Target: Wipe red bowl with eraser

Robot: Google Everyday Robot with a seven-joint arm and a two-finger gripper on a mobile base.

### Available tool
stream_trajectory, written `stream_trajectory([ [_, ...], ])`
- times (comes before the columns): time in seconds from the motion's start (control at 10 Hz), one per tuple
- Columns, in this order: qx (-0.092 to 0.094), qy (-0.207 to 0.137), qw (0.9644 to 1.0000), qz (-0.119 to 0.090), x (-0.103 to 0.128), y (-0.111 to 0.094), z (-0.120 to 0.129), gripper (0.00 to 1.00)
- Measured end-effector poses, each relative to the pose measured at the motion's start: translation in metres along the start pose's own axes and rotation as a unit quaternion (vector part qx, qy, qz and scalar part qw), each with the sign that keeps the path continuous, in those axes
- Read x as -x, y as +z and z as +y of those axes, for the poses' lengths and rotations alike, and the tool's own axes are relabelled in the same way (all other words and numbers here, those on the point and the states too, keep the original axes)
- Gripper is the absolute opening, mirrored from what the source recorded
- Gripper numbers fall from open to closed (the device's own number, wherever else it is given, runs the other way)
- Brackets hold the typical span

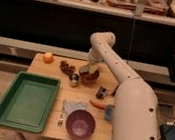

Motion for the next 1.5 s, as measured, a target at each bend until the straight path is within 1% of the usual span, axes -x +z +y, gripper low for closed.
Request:
stream_trajectory([
  [0.2, 0.007, -0.008, 0.9999, -0.012, 0.003, -0.001, 0.011, 0.0],
  [0.4, 0.015, -0.018, 0.9995, -0.021, 0.008, 0.0, 0.024, 0.0],
  [0.5, 0.015, -0.02, 0.9994, -0.024, 0.009, -0.001, 0.029, 0.0],
  [0.7, 0.015, -0.014, 0.9995, -0.023, -0.004, -0.007, 0.043, 0.0],
  [0.9, 0.011, -0.001, 0.9997, -0.02, -0.019, -0.013, 0.05, 0.0],
  [1.0, 0.01, 0.004, 0.9998, -0.019, -0.025, -0.015, 0.051, 0.0],
  [1.2, 0.005, 0.031, 0.9994, -0.015, -0.053, -0.021, 0.051, 0.0],
  [1.3, 0.002, 0.039, 0.9991, -0.015, -0.059, -0.022, 0.047, 0.0],
  [1.4, -0.001, 0.046, 0.9987, -0.019, -0.063, -0.022, 0.037, 0.0],
  [1.5, -0.003, 0.047, 0.9986, -0.022, -0.061, -0.02, 0.027, 0.0],
])
